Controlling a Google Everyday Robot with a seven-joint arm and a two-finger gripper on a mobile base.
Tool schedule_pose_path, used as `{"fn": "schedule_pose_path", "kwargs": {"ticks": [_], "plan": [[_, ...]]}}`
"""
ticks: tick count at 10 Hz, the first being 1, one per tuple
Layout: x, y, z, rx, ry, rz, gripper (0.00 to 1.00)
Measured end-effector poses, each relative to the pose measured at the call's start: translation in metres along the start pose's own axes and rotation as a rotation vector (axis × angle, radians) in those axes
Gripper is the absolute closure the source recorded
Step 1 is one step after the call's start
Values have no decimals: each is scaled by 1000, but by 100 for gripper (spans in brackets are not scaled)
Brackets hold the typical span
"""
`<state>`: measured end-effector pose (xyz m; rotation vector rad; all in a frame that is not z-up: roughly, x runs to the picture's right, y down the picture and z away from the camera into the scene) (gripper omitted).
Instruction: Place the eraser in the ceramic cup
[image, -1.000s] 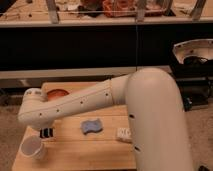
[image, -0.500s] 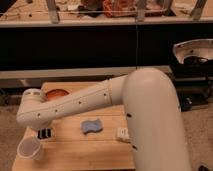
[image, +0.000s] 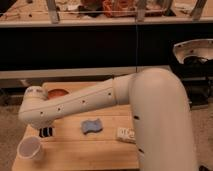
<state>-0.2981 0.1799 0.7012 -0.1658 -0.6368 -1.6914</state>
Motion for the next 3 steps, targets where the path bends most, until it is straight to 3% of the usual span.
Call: {"fn": "schedule_pose_path", "kwargs": {"ticks": [3], "plan": [[2, -14, -12, 1, 18, -35, 96]]}}
